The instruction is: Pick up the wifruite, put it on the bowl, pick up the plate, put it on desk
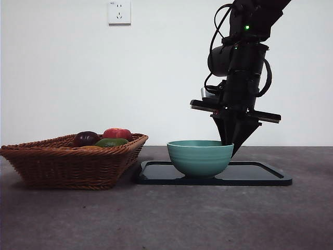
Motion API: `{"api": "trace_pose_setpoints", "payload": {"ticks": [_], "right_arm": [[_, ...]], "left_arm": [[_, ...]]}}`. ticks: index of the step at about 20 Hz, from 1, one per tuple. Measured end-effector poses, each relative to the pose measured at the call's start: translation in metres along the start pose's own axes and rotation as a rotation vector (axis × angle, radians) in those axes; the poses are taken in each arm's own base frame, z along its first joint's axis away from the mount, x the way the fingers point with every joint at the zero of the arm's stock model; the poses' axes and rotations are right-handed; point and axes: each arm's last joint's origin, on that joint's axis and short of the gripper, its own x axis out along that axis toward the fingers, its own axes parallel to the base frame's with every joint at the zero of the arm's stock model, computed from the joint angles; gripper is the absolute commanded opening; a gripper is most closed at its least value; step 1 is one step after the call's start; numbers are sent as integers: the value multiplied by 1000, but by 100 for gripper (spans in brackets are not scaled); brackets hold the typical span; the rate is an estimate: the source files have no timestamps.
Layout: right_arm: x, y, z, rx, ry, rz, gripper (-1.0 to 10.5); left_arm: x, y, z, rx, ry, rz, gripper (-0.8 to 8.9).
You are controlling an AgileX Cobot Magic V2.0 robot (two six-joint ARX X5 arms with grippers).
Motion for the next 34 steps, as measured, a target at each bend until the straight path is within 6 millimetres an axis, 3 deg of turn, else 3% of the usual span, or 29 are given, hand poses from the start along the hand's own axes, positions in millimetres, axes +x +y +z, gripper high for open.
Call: {"api": "trace_pose_setpoints", "payload": {"ticks": [3, 7, 12, 15, 18, 22, 29, 34], "right_arm": [[-20, 2, -7, -1, -5, 0, 12], [-84, 7, -29, -38, -80, 20, 13], [-151, 19, -80, -139, -124, 38, 13], [-168, 30, -115, -209, -156, 66, 13], [-160, 37, -144, -274, -135, 81, 12], [-128, 38, -176, -309, -127, 105, 12], [-52, 31, -189, -179, -110, 122, 13], [-21, 26, -190, -98, -50, 96, 12]], "left_arm": [[0, 0, -1, -7, 14, -2, 503], [0, 0, -2, -8, 16, -1, 503], [0, 0, -1, -6, 11, -1, 503], [0, 0, 0, 1, -1, 0, 503], [0, 0, 2, 11, -21, 2, 503], [0, 0, 3, 14, -27, 2, 503], [0, 0, 4, 18, -34, 3, 503], [0, 0, 4, 18, -34, 3, 503]]}}
